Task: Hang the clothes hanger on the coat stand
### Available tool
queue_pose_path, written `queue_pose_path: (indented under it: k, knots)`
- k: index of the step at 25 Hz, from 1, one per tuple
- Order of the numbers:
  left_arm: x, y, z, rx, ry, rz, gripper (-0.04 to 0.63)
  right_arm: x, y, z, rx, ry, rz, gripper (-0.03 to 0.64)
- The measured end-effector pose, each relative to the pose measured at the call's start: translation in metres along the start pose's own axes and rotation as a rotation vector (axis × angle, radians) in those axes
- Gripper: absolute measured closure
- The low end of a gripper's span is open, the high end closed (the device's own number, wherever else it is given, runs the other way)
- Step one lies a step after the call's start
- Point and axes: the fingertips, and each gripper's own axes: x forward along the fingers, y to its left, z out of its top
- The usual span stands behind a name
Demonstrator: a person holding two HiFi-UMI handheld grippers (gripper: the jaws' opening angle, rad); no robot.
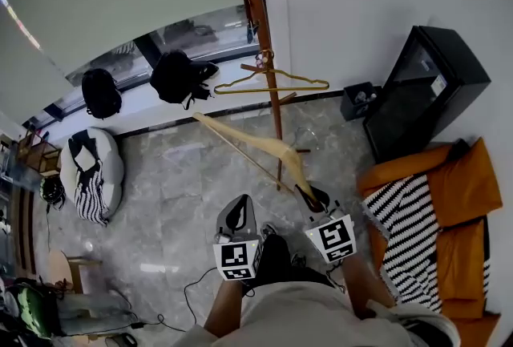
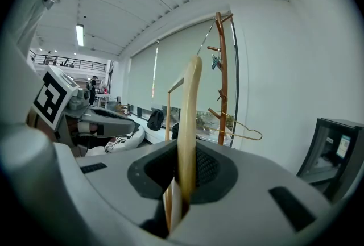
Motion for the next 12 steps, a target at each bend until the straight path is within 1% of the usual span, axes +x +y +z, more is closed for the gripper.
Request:
queue_pose_path:
  k: [4, 9, 12]
  knots:
    - [0.027, 0.003, 0.0, 0.018, 0.009, -0.018, 0.584, 0.012, -0.013, 0.009, -0.008, -0.032, 0.018, 0.583]
    - [0.06, 0.017, 0.015, 0.036, -0.007, -0.029, 0.584, 0.028, -0.031, 0.042, -0.058, -0.079, 0.025, 0.583]
    - [0.076, 0.024, 0.03, 0.045, -0.027, -0.045, 0.584, 0.041, -0.036, 0.061, -0.084, -0.088, 0.035, 0.583]
